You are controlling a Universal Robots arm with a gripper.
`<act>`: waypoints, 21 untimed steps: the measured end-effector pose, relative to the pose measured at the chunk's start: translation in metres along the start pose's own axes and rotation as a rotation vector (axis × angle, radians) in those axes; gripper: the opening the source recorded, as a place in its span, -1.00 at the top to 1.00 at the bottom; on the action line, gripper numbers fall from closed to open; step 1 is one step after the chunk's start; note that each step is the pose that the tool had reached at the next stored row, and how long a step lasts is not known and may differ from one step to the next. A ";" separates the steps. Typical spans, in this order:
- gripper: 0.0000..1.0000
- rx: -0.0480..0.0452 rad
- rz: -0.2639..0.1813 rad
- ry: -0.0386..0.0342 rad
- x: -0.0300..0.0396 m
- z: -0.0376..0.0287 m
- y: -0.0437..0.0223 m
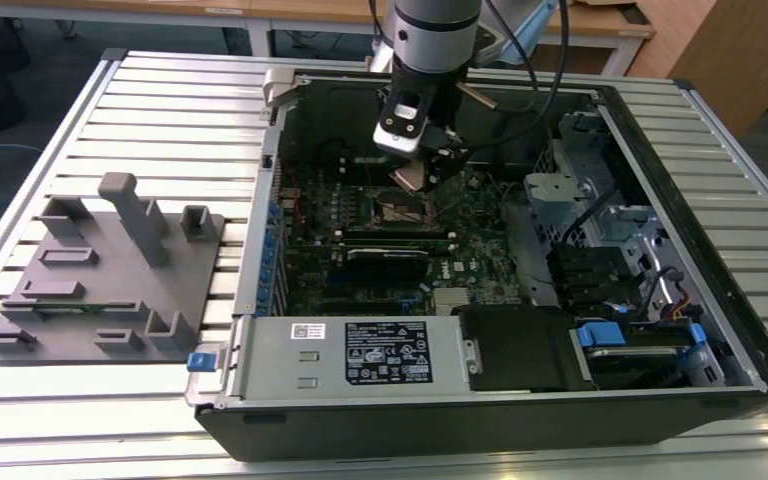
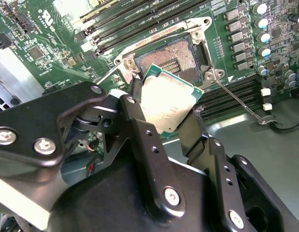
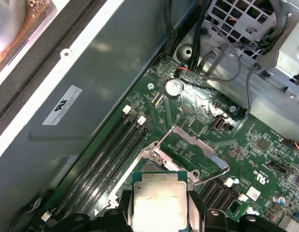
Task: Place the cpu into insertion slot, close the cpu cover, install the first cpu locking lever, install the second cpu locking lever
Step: 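Place the cpu into insertion slot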
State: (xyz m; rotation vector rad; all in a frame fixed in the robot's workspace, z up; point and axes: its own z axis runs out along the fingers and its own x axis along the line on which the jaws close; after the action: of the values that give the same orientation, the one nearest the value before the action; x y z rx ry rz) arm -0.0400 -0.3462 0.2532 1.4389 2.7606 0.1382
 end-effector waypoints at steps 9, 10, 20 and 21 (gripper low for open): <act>-0.08 -0.0005 0.027 -0.0024 0.0000 0.0002 0.0000; -0.08 -0.0006 0.029 -0.0027 0.0000 0.0002 0.0000; -0.08 -0.0008 0.045 -0.0041 0.0000 0.0003 0.0000; -0.08 -0.0008 0.046 -0.0042 0.0000 0.0003 0.0000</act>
State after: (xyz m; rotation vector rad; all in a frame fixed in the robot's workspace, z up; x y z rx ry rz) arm -0.0400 -0.3462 0.2529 1.5014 2.7248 0.1370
